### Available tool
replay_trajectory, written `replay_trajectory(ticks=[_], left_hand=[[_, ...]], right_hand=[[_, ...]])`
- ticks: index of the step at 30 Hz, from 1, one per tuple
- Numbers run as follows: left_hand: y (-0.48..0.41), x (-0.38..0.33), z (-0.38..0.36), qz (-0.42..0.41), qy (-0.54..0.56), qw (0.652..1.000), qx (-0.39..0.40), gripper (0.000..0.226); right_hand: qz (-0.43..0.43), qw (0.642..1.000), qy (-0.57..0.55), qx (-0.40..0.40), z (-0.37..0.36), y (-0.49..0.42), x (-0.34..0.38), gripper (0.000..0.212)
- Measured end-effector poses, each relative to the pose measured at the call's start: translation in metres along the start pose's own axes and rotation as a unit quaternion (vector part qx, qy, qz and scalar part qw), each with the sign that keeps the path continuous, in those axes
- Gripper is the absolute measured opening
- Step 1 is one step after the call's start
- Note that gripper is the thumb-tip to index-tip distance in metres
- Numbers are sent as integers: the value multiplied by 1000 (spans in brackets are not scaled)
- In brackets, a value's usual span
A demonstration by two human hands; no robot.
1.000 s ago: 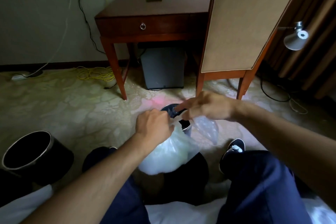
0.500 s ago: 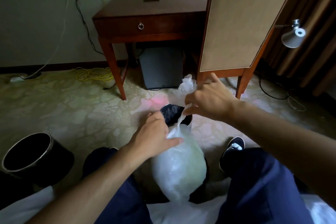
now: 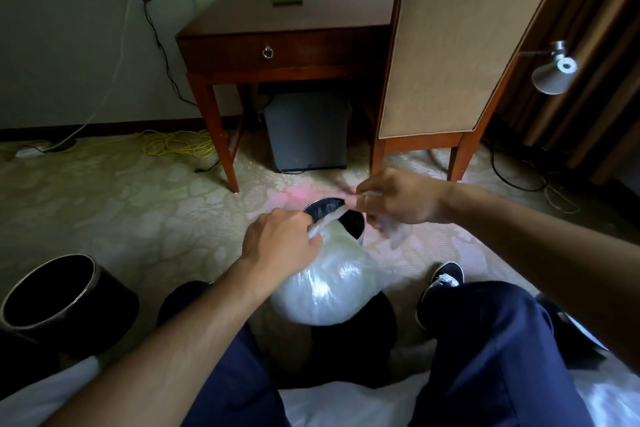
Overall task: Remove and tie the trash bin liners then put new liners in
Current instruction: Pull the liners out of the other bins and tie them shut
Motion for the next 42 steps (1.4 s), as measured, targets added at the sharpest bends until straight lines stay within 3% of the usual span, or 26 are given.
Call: replay_trajectory(ticks=[5, 7, 10, 12, 15, 17, 18, 20, 21, 23, 25, 27, 29, 34, 36, 39, 42], left_hand=[[6, 4, 5, 49, -18, 998, -32, 59], [12, 2, 5, 42, 11, 998, -45, 62], [10, 3, -3, -21, 35, 999, -31, 64], [7, -3, -4, -96, 94, 990, -38, 60], [9, -22, 8, -186, 194, 959, -87, 48], [5, -24, 10, -156, 219, 960, -77, 32], [2, -22, 8, -130, 227, 964, -57, 30], [-3, -20, 3, -113, 207, 971, -32, 29], [-4, -19, 0, -116, 176, 977, -26, 29], [-6, -16, -2, -104, 98, 990, -19, 29], [-4, -17, -6, -98, 0, 995, -23, 38], [2, -26, -11, -136, -81, 987, -19, 46], [9, -32, -13, -152, -74, 986, 0, 42], [15, -35, -21, -138, -12, 988, 64, 23], [15, -37, -25, -125, -20, 990, 55, 36], [16, -45, -28, -167, -19, 985, 28, 56], [20, -43, -35, -177, -49, 982, 50, 47]], right_hand=[[-65, 997, 2, 33, -3, 4, -25, 28], [-74, 981, -170, 55, -7, 5, -28, 16], [-15, 900, -427, 88, -14, 7, -18, 11], [28, 877, -477, 56, -14, 6, -10, 13], [52, 847, -529, -14, -11, 2, 0, 32], [73, 867, -491, -40, -8, -1, 5, 43], [85, 901, -422, -59, -4, -2, 7, 44], [82, 982, -113, -125, 5, -2, 6, 41], [59, 985, 85, -137, 6, -5, 4, 47], [14, 914, 376, -153, 5, -8, 1, 49], [35, 844, 501, -188, 2, -11, 5, 45], [66, 818, 540, -186, -4, -13, -1, 45], [74, 812, 557, -162, -4, -12, -16, 46], [69, 838, 514, -170, 3, -2, -42, 83], [53, 858, 487, -154, 1, -2, -48, 75], [-12, 952, 288, -98, -2, -4, -61, 51], [-56, 981, 167, -82, -1, -4, -66, 47]])
Point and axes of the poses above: each hand's wrist, its own y-axis away from the middle knuckle, its own z-axis out of the back of the hand, x = y × z, the point moved 7 cm from there along -y, towards the middle knuckle, and after that the axes turned 11 degrees about y, right-handed, at the moved point
